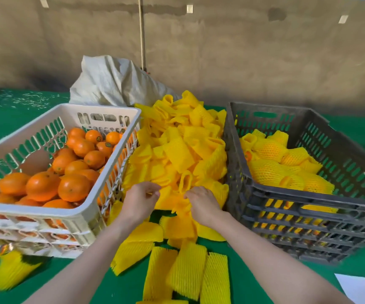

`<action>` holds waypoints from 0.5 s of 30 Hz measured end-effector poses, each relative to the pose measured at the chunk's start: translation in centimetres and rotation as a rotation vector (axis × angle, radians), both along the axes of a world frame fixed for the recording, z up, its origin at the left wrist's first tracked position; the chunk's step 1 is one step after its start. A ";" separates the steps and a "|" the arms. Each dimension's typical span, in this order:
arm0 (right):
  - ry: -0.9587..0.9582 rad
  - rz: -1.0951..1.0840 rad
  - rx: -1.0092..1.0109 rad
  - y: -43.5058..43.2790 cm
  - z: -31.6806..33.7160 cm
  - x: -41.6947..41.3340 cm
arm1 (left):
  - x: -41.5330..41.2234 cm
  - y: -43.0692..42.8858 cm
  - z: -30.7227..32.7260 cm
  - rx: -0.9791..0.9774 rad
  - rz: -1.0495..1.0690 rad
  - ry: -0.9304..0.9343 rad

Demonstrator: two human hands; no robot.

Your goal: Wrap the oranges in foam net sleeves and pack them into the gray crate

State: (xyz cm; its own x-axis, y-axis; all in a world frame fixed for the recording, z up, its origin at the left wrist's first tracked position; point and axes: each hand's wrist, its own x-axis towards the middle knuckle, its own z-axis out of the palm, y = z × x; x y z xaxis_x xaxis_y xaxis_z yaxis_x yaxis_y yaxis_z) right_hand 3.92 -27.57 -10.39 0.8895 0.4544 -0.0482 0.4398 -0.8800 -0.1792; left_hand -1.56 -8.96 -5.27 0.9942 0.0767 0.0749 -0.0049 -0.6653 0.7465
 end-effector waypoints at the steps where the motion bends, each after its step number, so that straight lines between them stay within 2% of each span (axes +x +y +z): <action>1: -0.018 -0.008 -0.065 0.0 -0.7 0.1 | -0.3 0.6 -0.3 -0.009 -0.001 -0.001; 4: -0.027 -0.091 -0.191 -0.3 -2.0 0.6 | -1.0 1.6 -0.9 -0.016 -0.027 -0.011; 6: -0.010 -0.152 -0.159 -0.6 -1.9 0.8 | -1.2 2.2 -1.0 -0.025 -0.032 -0.027; 7: -0.003 -0.185 -0.072 -0.6 -1.5 0.8 | -1.3 2.4 -1.1 -0.037 -0.028 -0.032; 10: 0.037 -0.287 0.373 -0.1 1.0 0.5 | -1.2 2.8 -1.3 -0.089 -0.017 -0.027; 12: 0.075 -0.311 0.562 0.2 3.2 -0.2 | -1.0 2.7 -1.1 -0.163 -0.021 0.023; 15: 0.196 -0.352 0.768 1.2 5.6 -1.6 | -0.9 1.6 0.1 -0.443 0.001 0.133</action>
